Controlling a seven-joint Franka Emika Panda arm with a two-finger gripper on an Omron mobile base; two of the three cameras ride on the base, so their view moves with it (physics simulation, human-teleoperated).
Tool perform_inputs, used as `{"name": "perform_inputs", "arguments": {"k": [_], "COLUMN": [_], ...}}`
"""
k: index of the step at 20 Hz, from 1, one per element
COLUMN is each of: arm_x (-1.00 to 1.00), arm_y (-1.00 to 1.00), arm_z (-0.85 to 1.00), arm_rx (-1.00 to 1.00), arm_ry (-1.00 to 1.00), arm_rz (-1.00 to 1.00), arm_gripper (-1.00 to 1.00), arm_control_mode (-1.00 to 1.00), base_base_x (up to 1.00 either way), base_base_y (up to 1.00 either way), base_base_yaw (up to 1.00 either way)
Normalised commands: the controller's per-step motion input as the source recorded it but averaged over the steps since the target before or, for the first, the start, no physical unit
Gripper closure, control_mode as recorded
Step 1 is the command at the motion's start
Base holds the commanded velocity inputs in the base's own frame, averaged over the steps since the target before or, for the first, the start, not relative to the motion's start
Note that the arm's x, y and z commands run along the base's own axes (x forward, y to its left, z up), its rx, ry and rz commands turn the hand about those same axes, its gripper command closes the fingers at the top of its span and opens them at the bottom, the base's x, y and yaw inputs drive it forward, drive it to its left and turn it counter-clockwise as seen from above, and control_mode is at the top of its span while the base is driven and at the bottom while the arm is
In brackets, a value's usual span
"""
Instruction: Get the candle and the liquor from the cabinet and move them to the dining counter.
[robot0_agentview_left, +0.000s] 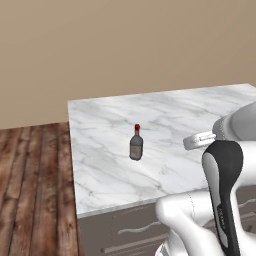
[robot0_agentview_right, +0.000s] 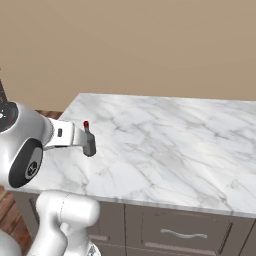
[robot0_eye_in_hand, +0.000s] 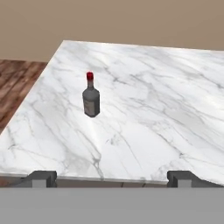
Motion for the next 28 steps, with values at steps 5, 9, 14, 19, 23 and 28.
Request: {"name": "perform_inputs", "arguments": {"k": [5, 9, 14, 19, 23, 28], "arm_x": [0.0, 0.0, 0.0, 0.0, 0.0, 0.0], "arm_y": [0.0, 0.0, 0.0, 0.0, 0.0, 0.0], "arm_z": [0.0, 0.0, 0.0, 0.0, 0.0, 0.0], "arm_rx": [0.0, 0.0, 0.0, 0.0, 0.0, 0.0], "arm_ry": [0.0, 0.0, 0.0, 0.0, 0.0, 0.0], "arm_rz": [0.0, 0.0, 0.0, 0.0, 0.0, 0.0], "arm_gripper": [-1.0, -1.0, -1.0, -1.0, -1.0, -1.0], "arm_control_mode": [1.0, 1.0, 1.0, 1.0, 1.0, 1.0], "base_base_x": [-0.51, -0.59, -0.51, -0.18, -0.06, -0.03], "base_base_y": [0.0, 0.0, 0.0, 0.0, 0.0, 0.0], "base_base_yaw": [0.0, 0.08, 0.54, 0.98, 1.0, 1.0]}}
